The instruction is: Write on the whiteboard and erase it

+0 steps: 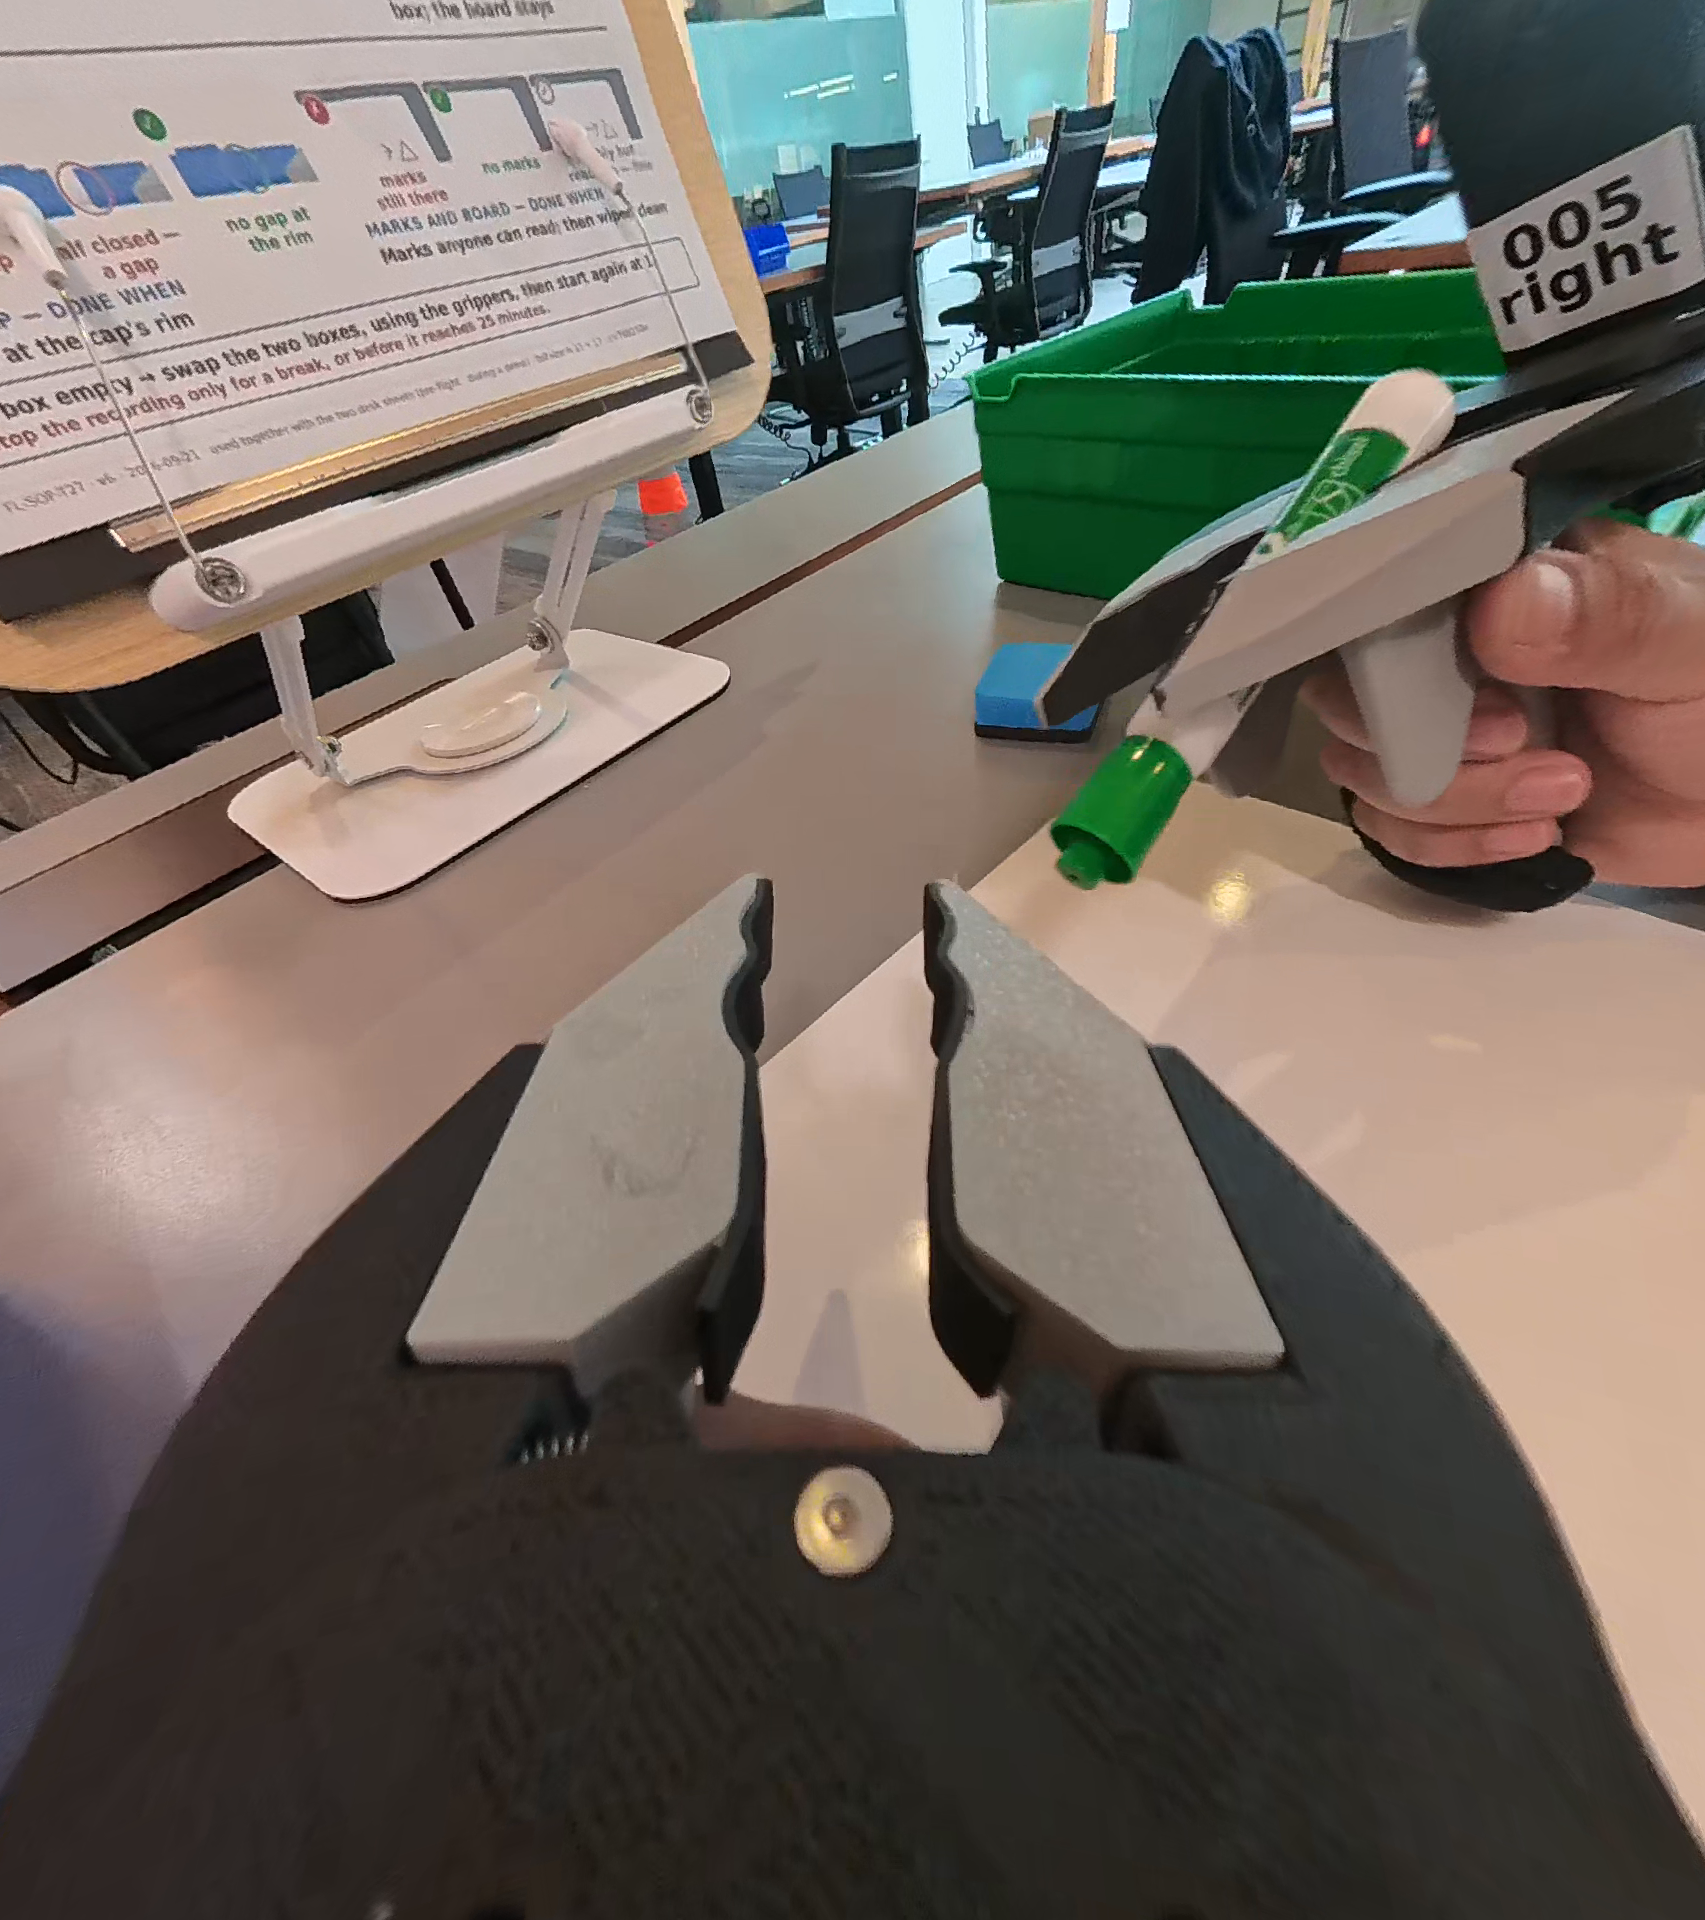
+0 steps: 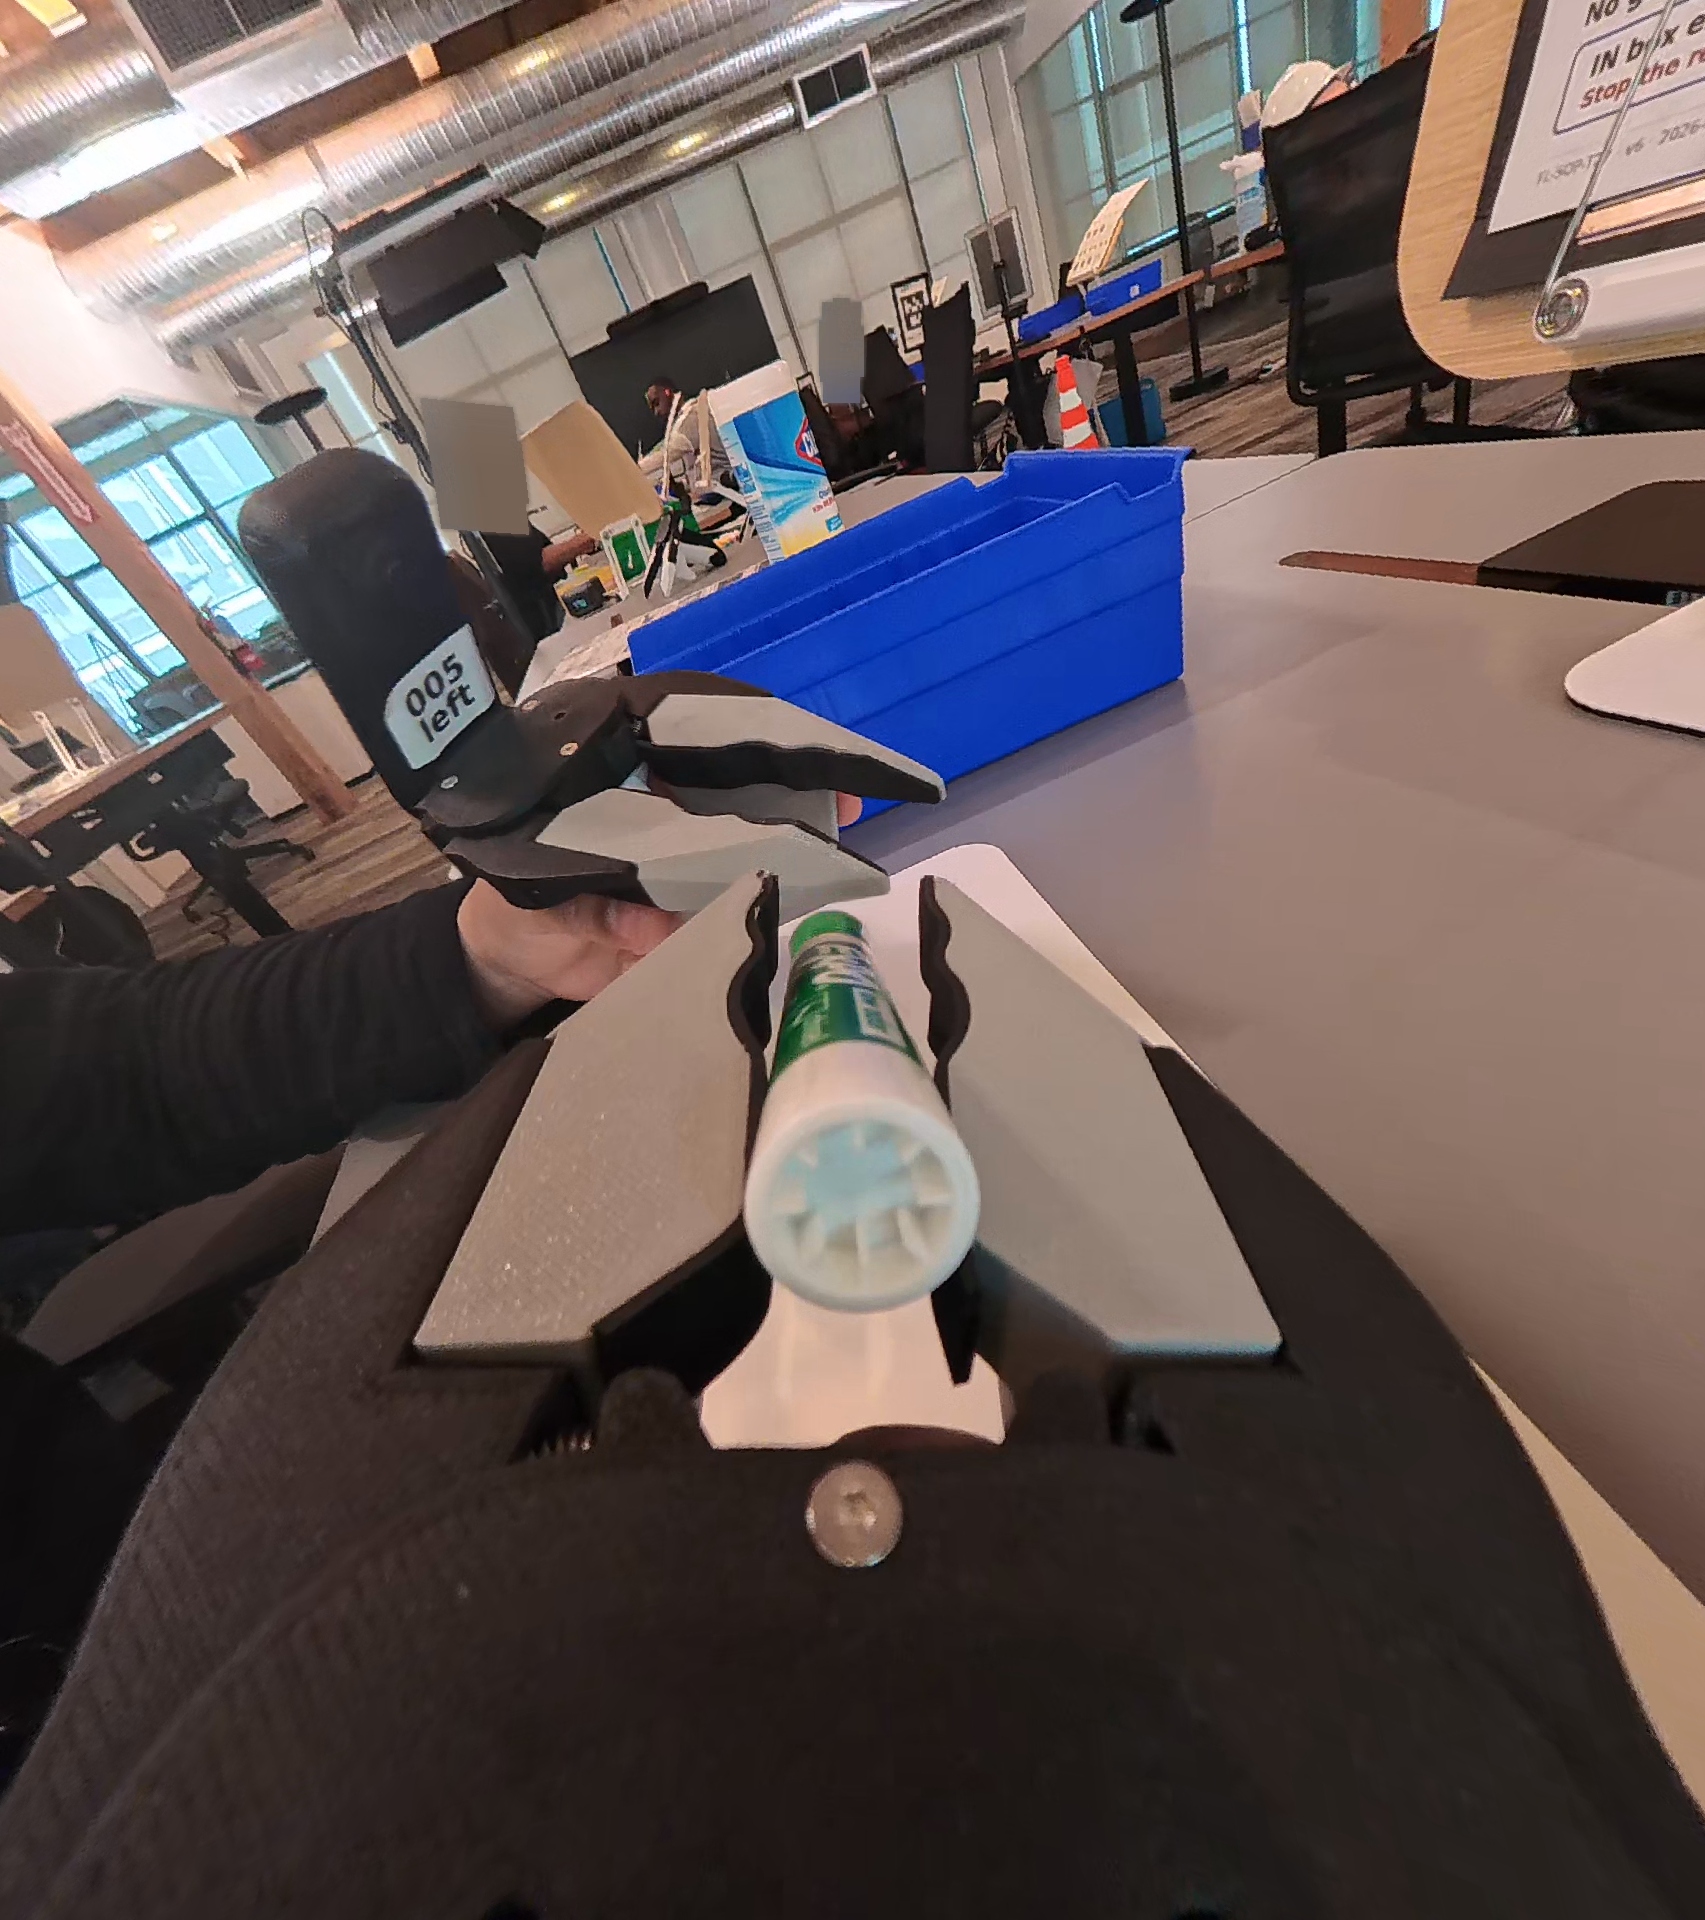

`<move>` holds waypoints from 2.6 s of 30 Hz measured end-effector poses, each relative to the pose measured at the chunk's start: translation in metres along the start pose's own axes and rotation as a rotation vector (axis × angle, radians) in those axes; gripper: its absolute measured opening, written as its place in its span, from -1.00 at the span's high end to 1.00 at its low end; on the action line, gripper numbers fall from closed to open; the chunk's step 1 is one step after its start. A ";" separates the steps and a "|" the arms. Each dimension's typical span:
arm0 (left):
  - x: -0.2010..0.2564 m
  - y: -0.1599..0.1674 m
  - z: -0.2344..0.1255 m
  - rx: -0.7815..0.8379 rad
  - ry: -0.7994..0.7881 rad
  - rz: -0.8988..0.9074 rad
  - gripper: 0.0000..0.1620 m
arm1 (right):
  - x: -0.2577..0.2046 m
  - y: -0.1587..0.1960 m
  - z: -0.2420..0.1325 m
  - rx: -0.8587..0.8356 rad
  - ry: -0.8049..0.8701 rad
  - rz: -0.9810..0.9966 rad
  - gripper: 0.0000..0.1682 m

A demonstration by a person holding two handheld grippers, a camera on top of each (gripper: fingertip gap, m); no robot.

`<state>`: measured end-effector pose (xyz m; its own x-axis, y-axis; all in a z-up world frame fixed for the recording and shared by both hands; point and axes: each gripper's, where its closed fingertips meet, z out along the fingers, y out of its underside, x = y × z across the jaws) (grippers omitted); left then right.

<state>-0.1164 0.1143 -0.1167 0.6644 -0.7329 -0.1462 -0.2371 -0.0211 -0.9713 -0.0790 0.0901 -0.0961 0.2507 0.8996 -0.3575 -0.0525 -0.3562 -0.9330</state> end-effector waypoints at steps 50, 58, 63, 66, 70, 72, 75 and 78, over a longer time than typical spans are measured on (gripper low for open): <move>0.042 0.017 0.003 -0.129 0.231 0.040 0.55 | -0.024 -0.012 0.003 0.040 -0.085 -0.003 0.71; 0.086 0.006 -0.007 -0.116 0.420 0.035 0.52 | -0.032 -0.024 0.001 0.100 -0.080 -0.025 0.72; 0.101 -0.001 -0.011 -0.093 0.511 -0.050 0.48 | -0.048 -0.034 -0.001 0.169 -0.184 0.019 0.73; 0.107 -0.012 -0.011 -0.033 0.521 -0.058 0.63 | -0.062 -0.031 0.005 0.152 -0.220 -0.016 0.73; 0.102 -0.019 -0.018 0.001 0.530 -0.023 0.81 | -0.068 -0.025 0.006 0.102 -0.233 -0.092 0.71; 0.093 -0.023 -0.022 0.026 0.519 -0.034 0.81 | -0.065 -0.019 0.005 0.060 -0.218 -0.132 0.73; 0.091 -0.023 -0.026 0.024 0.518 -0.012 0.82 | -0.068 -0.015 0.006 0.038 -0.224 -0.152 0.73; 0.093 -0.019 -0.023 0.015 0.486 0.050 0.82 | -0.072 -0.015 0.008 0.052 -0.252 -0.130 0.72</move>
<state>-0.0662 0.0309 -0.1076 0.2440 -0.9654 -0.0915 -0.2475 0.0292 -0.9685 -0.1034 0.0331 -0.0565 0.0103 0.9736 -0.2280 -0.0863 -0.2263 -0.9702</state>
